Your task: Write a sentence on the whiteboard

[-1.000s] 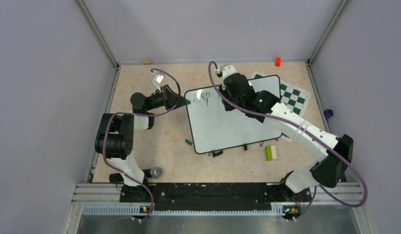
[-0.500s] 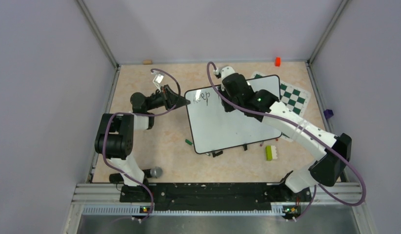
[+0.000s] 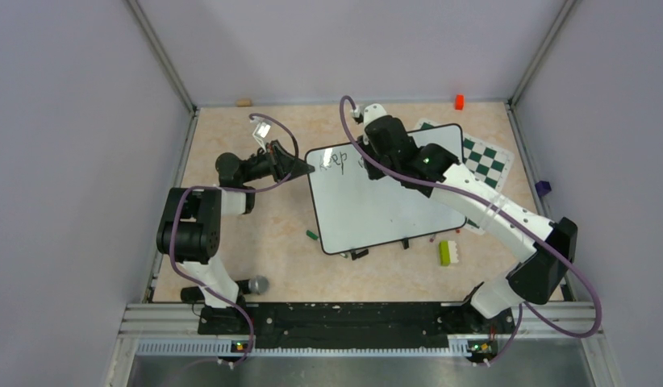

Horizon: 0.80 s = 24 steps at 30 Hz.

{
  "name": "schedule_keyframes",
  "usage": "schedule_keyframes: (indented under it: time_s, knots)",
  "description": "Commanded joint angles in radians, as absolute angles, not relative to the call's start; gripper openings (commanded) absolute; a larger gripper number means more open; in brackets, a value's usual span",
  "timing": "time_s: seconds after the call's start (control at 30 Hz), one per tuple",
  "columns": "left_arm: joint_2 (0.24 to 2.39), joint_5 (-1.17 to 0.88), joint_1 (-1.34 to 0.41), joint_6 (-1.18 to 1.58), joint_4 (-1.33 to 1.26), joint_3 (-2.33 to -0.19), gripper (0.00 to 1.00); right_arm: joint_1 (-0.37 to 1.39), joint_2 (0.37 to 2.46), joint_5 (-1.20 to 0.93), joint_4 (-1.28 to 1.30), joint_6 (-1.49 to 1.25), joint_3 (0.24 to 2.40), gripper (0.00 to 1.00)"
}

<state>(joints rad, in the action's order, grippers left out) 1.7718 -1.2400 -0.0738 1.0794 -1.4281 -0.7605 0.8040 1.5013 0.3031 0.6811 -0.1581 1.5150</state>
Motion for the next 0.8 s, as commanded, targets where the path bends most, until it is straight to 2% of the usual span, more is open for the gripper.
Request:
schedule_keyframes:
  time_s: [0.0, 0.3, 0.77]
  knots:
    - [1.733, -1.299, -0.080, 1.040, -1.480, -0.755, 0.11, 0.795, 1.519, 0.390, 0.655, -0.152, 1.563, 0.00]
    - [1.734, -1.299, -0.080, 1.040, -1.480, -0.756, 0.11, 0.790, 1.516, 0.405, 0.655, -0.156, 1.560, 0.00]
    - [1.731, -1.299, -0.080, 1.040, -1.480, -0.755, 0.11, 0.791, 1.512, 0.304, 0.713, -0.150, 1.552, 0.00]
